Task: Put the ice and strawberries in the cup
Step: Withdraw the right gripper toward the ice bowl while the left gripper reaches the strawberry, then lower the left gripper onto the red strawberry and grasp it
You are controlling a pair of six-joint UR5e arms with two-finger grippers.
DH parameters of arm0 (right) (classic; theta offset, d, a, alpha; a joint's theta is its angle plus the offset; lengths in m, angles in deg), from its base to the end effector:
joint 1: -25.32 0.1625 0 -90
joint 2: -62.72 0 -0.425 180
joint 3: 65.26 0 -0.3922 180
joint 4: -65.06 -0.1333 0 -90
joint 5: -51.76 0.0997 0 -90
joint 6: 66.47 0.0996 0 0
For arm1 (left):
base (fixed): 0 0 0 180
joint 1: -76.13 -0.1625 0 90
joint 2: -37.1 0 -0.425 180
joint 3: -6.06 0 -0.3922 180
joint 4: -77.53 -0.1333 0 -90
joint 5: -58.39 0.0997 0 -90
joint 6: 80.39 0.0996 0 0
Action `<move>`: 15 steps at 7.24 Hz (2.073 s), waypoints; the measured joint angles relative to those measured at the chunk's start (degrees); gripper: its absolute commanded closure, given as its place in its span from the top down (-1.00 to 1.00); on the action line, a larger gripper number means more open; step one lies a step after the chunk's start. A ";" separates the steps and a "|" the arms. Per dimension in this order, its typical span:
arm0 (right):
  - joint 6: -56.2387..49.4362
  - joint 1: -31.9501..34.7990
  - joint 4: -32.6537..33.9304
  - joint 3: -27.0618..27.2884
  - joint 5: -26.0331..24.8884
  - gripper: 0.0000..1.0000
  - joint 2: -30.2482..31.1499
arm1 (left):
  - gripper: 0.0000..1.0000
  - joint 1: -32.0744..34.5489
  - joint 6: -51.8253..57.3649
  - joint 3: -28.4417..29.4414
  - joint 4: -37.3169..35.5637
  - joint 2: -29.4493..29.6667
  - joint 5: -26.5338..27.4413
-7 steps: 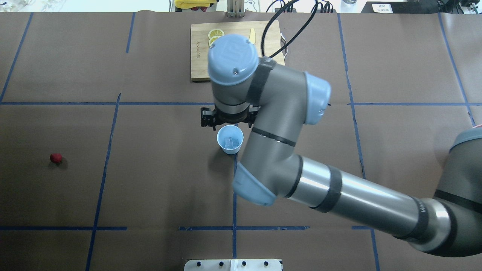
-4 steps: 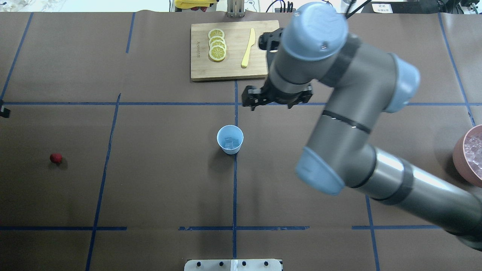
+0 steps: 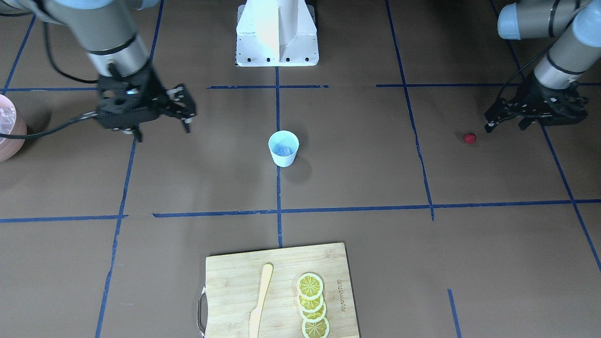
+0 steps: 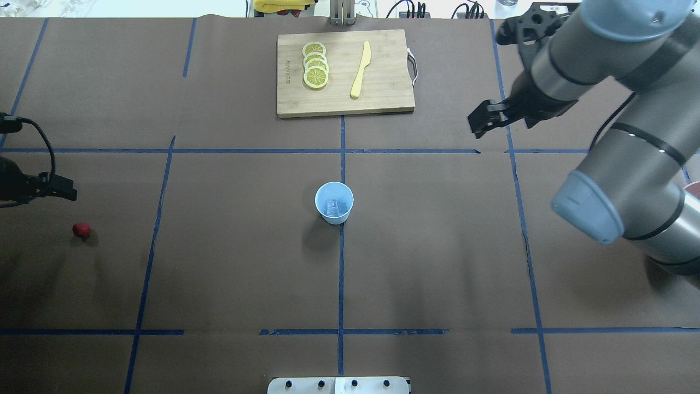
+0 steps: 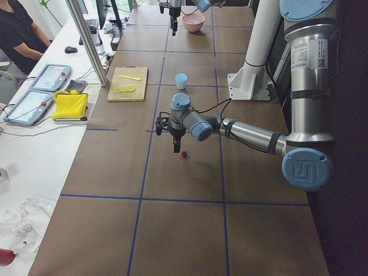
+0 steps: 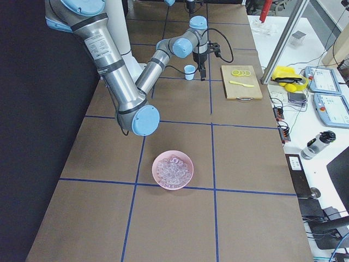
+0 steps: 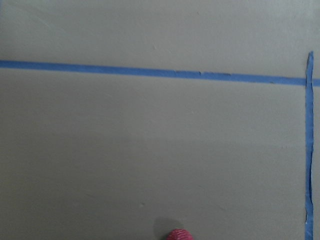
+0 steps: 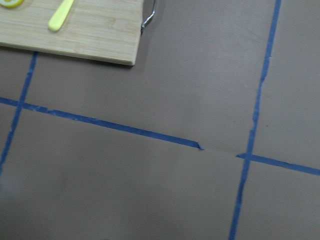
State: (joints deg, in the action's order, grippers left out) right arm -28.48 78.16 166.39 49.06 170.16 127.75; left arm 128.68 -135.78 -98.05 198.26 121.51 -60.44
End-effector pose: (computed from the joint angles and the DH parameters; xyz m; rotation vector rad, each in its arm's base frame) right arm -0.2744 -0.5043 0.2582 0.2231 -0.7737 -0.1505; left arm 0.2235 -0.4320 0.5319 0.1120 0.8181 -0.1228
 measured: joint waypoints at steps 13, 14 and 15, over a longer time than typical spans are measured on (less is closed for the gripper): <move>-15.03 13.25 0.01 -0.30 10.08 0.98 9.50 | 0.40 -8.58 -6.39 6.15 9.00 -1.13 4.66; -14.99 13.25 0.01 -0.30 10.09 0.98 9.50 | 0.40 -8.64 -6.40 5.98 9.00 -1.29 4.65; -14.97 13.25 0.01 -0.22 10.11 0.98 9.49 | 0.40 -8.67 -6.40 5.75 9.00 -1.46 4.61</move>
State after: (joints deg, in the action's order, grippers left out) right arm -43.45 91.41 166.40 48.84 180.27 137.25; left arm 120.01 -142.18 -92.30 207.25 120.05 -55.83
